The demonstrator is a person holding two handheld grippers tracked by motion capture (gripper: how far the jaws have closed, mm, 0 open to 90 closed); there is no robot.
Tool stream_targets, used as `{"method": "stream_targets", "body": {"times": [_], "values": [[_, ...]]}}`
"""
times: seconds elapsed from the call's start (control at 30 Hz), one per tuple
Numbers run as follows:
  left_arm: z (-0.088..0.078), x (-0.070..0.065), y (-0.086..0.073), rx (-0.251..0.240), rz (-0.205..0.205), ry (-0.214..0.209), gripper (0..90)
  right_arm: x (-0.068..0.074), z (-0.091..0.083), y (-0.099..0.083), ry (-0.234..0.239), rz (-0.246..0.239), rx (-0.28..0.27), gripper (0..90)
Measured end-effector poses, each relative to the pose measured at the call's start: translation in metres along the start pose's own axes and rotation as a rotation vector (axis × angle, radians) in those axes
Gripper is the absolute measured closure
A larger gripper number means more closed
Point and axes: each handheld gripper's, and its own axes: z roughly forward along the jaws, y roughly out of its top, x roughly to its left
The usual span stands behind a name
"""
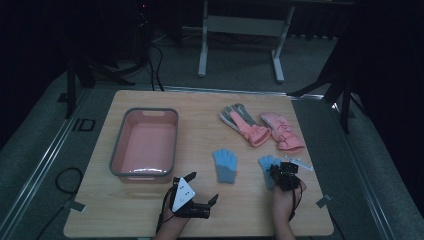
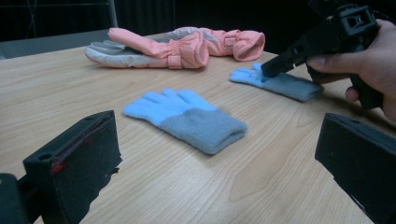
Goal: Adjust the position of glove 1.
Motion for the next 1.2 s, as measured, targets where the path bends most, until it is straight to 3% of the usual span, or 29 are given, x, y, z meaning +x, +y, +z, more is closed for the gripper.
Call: {"method": "stream_targets", "body": {"times": [0.03, 0.07, 0.17, 0.27, 0.3, 0.33, 0.4, 0.53, 0.6, 0.63, 0.73, 0.87, 0.97, 1.2], "values": [[0.0, 0.0, 0.0, -0.001, 0.001, 0.0, 0.1, 0.0, 0.0, 0.0, 0.0, 0.0, 0.0, 73.9], [0.0, 0.0, 0.0, 0.0, 0.002, -0.001, 0.1, -0.006, -0.013, 0.017, 0.031, -0.034, -0.027, 67.5], [0.0, 0.0, 0.0, 0.0, 0.0, -0.002, 0.1, -0.011, -0.02, 0.027, 0.066, -0.075, -0.037, 65.7], [0.0, 0.0, 0.0, 0.0, 0.0, -0.001, 0.1, -0.019, -0.029, 0.039, 0.114, -0.183, -0.033, 65.2], [0.0, 0.0, 0.0, 0.0, 0.0, -0.001, 0.1, -0.024, -0.031, 0.042, 0.132, -0.258, -0.016, 65.2], [0.0, 0.0, 0.0, 0.0, 0.002, -0.001, 0.1, -0.024, -0.031, 0.042, 0.132, -0.258, -0.016, 65.2], [0.0, 0.0, 0.0, 0.001, 0.0, 0.001, 0.1, -0.03, -0.03, 0.043, 0.2, -0.315, 0.005, 65.1], [0.0, 0.0, 0.0, 0.001, -0.003, 0.002, 0.1, -0.04, -0.026, 0.039, 0.295, -0.481, 0.02, 64.8], [0.0, 0.0, 0.0, 0.0, -0.003, 0.003, 0.1, -0.042, -0.025, 0.038, 0.314, -0.501, 0.026, 64.8], [0.0, 0.0, 0.0, 0.0, -0.003, 0.001, 0.1, -0.046, -0.024, 0.037, 0.353, -0.546, 0.024, 64.3], [0.0, 0.0, 0.0, 0.0, -0.004, 0.002, 0.1, -0.048, -0.022, 0.034, 0.376, -0.585, 0.033, 63.7], [0.0, 0.0, 0.0, 0.0, -0.001, 0.002, 0.1, -0.051, -0.018, 0.029, 0.389, -0.603, 0.055, 63.6], [0.0, 0.0, 0.0, 0.0, 0.001, 0.003, 0.1, -0.053, -0.016, 0.025, 0.412, -0.589, 0.055, 63.6], [0.0, 0.0, 0.0, 0.0, 0.004, 0.001, 0.1, -0.051, -0.007, 0.017, 0.396, -0.579, 0.08, 62.9]]}}
